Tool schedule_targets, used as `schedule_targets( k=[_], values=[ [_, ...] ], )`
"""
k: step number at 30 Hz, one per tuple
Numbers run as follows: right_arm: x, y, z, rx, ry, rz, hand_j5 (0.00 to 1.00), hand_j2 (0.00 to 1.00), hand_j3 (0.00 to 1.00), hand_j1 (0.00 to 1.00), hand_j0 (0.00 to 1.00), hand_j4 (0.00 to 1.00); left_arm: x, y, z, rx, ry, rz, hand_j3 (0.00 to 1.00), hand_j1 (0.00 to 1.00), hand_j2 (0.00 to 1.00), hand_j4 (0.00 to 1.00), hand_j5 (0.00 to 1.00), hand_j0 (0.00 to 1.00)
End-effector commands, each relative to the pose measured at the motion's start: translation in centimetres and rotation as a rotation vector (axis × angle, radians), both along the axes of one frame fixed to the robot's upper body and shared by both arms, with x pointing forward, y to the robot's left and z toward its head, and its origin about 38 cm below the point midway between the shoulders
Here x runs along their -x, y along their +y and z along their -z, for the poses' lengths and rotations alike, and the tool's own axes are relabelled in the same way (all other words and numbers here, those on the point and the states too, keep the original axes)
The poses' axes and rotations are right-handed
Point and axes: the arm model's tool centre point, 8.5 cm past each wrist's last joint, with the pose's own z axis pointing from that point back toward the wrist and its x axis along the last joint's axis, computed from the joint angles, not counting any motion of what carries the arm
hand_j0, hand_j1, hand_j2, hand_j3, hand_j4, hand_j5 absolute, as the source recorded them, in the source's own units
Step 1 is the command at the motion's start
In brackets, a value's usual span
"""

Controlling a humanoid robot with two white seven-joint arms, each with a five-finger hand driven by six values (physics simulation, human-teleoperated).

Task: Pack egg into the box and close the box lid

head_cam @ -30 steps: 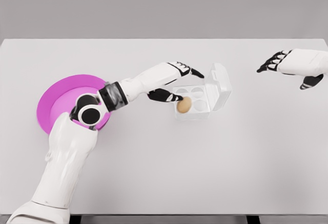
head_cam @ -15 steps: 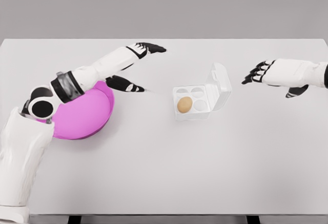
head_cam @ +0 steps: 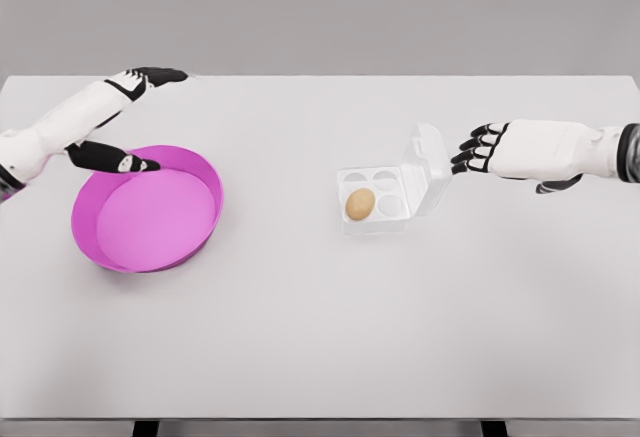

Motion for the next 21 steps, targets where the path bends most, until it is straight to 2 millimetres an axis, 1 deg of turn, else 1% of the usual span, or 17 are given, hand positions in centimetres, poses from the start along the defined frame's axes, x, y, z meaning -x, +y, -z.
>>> schedule_targets(
  k=[1, 9, 15, 17, 21],
  values=[
    [0.2, 0.1, -0.4, -0.002, -0.008, -0.006, 1.0, 1.0, 1.0, 1.0, 1.0, 1.0, 0.1, 1.1, -0.6, -0.002, -0.005, -0.02, 1.0, 1.0, 1.0, 1.0, 1.0, 1.0],
    [0.2, 0.1, -1.1, -0.029, -0.014, -0.006, 1.0, 1.0, 1.0, 1.0, 1.0, 1.0, 0.1, 1.4, -0.6, -0.01, -0.002, -0.025, 1.0, 1.0, 1.0, 1.0, 1.0, 1.0],
    [0.4, 1.1, -1.3, -0.037, -0.023, -0.035, 1.0, 1.0, 1.0, 1.0, 1.0, 1.0, 0.0, 1.8, -0.5, -0.006, 0.003, -0.036, 1.0, 1.0, 1.0, 1.0, 1.0, 1.0],
    [0.4, 1.6, -1.1, -0.044, -0.018, -0.045, 1.0, 1.0, 1.0, 1.0, 1.0, 1.0, -0.1, 1.9, -0.4, -0.007, 0.006, -0.038, 1.0, 1.0, 1.0, 1.0, 1.0, 1.0],
    [0.4, 2.0, -0.7, -0.041, -0.009, -0.054, 1.0, 1.0, 1.0, 1.0, 1.0, 1.0, -0.1, 1.9, -0.4, -0.006, 0.005, -0.038, 1.0, 1.0, 1.0, 1.0, 1.0, 1.0]
  ],
)
